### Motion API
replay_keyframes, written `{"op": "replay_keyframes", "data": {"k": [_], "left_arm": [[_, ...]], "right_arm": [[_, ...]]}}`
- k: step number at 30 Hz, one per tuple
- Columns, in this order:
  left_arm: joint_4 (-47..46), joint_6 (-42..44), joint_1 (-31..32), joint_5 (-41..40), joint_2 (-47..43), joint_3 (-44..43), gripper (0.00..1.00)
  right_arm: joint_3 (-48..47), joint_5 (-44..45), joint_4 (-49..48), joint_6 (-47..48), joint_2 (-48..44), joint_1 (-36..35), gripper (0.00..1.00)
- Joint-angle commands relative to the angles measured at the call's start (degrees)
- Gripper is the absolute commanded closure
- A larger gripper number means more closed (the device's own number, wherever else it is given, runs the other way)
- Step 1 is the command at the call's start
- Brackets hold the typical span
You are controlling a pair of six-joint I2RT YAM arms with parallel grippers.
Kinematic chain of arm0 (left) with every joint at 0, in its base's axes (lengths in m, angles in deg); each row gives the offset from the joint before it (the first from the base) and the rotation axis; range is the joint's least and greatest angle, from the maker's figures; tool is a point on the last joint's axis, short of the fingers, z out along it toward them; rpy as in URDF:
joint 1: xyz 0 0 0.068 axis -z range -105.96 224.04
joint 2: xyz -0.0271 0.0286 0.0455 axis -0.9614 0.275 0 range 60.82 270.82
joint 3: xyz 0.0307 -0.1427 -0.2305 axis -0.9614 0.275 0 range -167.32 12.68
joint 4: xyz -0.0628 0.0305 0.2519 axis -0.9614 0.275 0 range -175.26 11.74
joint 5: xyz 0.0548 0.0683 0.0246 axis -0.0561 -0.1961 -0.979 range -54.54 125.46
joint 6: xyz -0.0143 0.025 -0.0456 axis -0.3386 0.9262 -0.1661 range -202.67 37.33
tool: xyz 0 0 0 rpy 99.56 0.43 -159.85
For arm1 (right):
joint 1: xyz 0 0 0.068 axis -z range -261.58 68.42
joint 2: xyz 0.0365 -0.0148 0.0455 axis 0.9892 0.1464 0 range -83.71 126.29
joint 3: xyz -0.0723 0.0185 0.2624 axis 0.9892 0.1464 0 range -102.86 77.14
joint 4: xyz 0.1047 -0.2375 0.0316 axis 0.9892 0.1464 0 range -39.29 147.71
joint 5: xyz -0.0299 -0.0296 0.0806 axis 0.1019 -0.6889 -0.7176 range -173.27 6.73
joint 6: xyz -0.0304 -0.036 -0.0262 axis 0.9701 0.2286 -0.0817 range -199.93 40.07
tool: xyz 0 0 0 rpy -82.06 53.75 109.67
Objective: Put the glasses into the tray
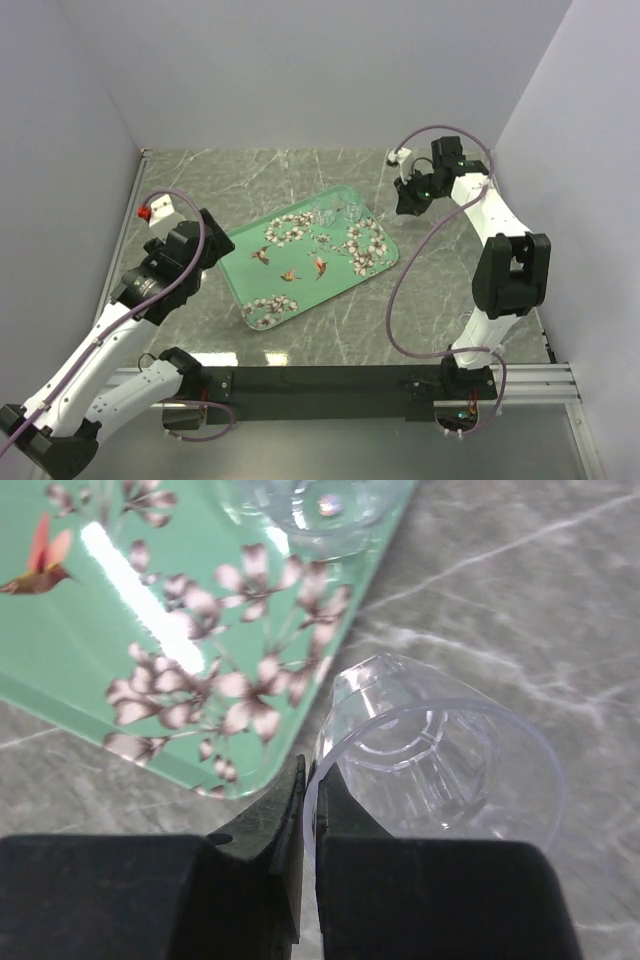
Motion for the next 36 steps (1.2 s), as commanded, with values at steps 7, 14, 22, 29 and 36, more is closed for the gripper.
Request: {"op": "replay_keyframes", "data": {"k": [7,14,22,29,36], "left_arm": [[-2.3,-0.8,-0.2,-0.2,-0.6,0.4,0.01],[-2.4,-1.2,-0.2,-0.1,-1.3,1.1,0.01],[-1.6,-2.4,-0.2,-0.1,-2.7,1.7,0.00],[-1.6,-3.1,-0.2,-0.2,-4.3,2.4,0.01],[-2.3,-3.0,-0.2,0.5,-4.5,3.2,0.00]], "right_arm": [[13.9,-7.3,-7.9,11.1,-9.6,-5.1,1.00],[16.1,-3.8,-11.3,16.2,-7.9,-9.9,1.00],[11.1,0.8,-11.6,16.2,-2.4,-13.1,1.00],[11.1,4.1,-13.0,16.3,-0.3,-14.6,1.00],[12.0,7.7,-15.4,14.2,-0.1,-14.9,0.81]]}}
